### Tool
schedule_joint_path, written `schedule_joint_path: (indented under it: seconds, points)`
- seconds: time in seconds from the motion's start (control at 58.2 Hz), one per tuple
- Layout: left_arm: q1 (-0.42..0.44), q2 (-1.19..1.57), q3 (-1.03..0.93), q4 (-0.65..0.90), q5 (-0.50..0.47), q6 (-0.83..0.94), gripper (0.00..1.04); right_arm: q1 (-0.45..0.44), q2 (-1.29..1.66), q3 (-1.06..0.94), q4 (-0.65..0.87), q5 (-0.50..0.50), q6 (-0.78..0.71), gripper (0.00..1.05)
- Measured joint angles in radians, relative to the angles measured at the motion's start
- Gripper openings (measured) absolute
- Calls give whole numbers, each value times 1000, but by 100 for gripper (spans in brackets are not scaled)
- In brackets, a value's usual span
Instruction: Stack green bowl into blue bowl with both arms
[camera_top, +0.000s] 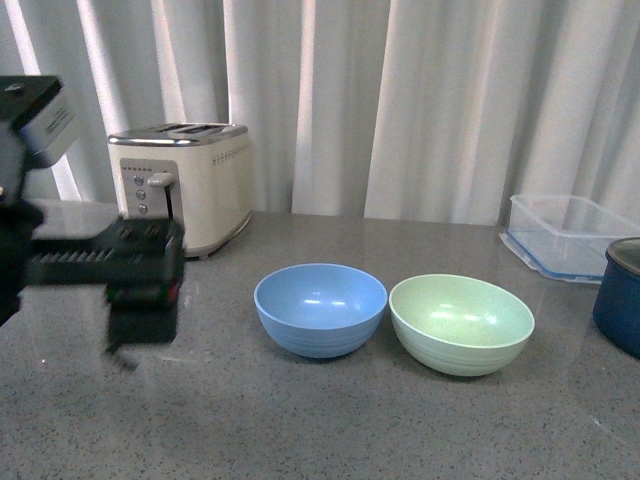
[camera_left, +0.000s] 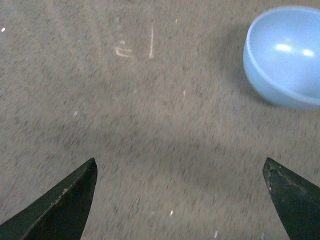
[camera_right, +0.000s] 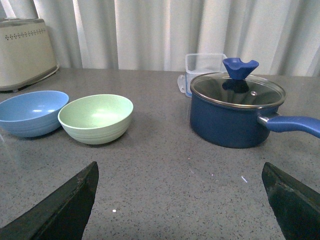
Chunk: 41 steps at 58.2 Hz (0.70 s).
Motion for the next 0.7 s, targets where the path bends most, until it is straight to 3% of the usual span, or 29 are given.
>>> schedule_joint_path:
  seconds: [0.241,0.344,0.43,0.499,0.705]
  points:
    - [-15,-84,-80,1,-10,36,98,0,0,0,0,0,0,95]
    - [14,-108,-268,462,39,140,81,0,0,0,0,0,0,95]
    - [50,-156,-398,727,76,188,66,0,0,0,0,0,0,95]
    - [86,-212,-457,819,98,207,54,0,0,0,0,0,0,95]
    - [161,-334,-574,818,172,222,18,0,0,0,0,0,0,95]
